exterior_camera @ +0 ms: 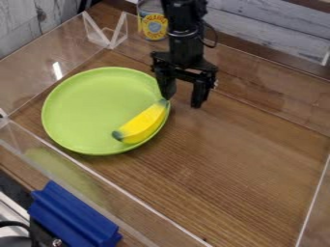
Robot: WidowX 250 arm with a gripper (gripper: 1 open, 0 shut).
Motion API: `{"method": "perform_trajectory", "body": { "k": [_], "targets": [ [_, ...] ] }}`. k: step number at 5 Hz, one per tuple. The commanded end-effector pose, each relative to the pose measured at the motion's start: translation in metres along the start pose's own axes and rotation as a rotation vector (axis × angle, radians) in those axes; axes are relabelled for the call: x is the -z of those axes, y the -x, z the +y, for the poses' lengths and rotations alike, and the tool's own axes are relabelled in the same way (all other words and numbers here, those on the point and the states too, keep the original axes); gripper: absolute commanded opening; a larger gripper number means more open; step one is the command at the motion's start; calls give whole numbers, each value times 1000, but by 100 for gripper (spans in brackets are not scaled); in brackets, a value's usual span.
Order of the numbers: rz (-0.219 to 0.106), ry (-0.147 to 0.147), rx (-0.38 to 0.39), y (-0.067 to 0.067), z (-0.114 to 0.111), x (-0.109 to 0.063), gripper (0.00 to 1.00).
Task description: Remove the blue object from inside the green plate and put it on the table
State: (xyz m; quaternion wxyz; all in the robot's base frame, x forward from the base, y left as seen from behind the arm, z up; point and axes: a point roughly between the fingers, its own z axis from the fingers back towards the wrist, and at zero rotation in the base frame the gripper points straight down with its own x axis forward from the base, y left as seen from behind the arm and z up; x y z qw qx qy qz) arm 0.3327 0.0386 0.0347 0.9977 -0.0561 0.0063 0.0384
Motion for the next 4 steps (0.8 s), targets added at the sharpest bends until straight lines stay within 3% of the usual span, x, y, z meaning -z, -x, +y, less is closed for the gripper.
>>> {"method": "perform_trajectory", "body": {
  "k": [1, 4],
  "targets": [
    [-37, 4, 5, -12, -3, -9, 100],
    [-51, -2, 9, -23, -5, 1, 100]
  ]
}}
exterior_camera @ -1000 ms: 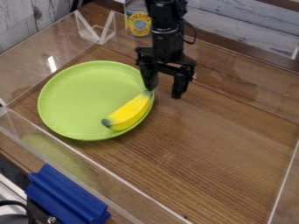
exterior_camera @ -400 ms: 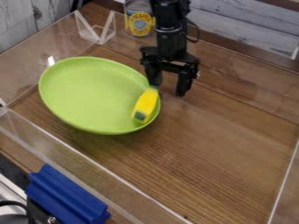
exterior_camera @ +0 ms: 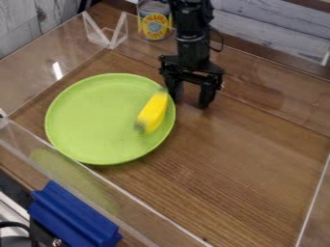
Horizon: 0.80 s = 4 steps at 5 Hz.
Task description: Remove the blue object from inside the green plate and put it on the table
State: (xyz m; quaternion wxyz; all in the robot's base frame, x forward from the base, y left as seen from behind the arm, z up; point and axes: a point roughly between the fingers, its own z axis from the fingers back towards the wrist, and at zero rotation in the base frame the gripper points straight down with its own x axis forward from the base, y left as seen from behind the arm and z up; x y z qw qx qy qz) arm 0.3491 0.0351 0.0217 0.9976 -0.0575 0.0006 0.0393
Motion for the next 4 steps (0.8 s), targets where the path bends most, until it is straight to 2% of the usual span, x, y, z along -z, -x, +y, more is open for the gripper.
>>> {"method": "perform_trajectory", "body": {
  "k": [1, 2, 4],
  "targets": [
    [-45, -6, 12, -15, -2, -12, 100],
    [-50, -6, 15, -22, -2, -12, 100],
    [-58, -12, 23, -25, 0, -13, 100]
  ]
}}
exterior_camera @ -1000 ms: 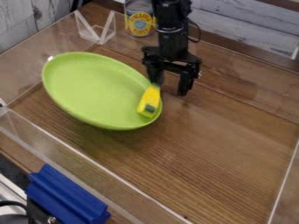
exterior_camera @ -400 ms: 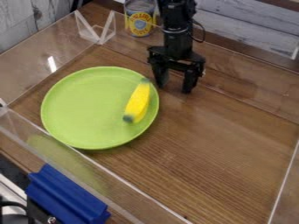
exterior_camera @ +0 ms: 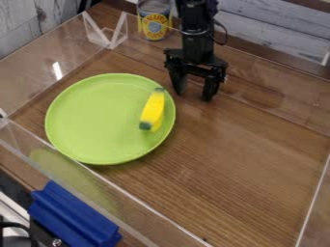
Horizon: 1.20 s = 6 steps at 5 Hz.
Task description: Remove the blue object from inside the green plate and put it on the table
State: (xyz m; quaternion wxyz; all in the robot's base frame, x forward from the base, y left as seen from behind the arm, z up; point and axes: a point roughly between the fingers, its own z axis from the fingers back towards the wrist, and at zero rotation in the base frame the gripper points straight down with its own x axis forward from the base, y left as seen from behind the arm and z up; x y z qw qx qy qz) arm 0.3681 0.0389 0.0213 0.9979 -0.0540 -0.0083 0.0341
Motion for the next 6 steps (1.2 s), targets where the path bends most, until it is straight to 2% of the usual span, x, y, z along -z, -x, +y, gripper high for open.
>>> {"method": "perform_trajectory", "body": {
  "k": [1, 6],
  "targets": [
    [-45, -9, 14, -5, -1, -14, 100],
    [-63, -24, 34, -3, 3, -15, 100]
  ]
}}
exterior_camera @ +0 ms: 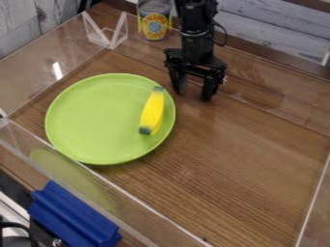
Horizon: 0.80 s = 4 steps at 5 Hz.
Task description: Remove the blue object from inside the green plate and put it on the table
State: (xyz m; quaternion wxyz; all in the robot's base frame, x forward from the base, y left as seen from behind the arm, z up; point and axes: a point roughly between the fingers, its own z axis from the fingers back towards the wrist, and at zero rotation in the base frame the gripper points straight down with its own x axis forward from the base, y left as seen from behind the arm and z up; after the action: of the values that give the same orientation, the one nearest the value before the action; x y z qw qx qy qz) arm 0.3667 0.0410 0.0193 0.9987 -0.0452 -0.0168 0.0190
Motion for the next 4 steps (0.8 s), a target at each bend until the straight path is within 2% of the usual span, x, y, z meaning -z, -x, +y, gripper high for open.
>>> {"method": "perform_trajectory", "body": {
  "k": [1, 4],
  "targets": [
    [-49, -10, 6, -6, 2, -17, 100],
    [-57, -18, 19, -6, 3, -17, 100]
  ]
}}
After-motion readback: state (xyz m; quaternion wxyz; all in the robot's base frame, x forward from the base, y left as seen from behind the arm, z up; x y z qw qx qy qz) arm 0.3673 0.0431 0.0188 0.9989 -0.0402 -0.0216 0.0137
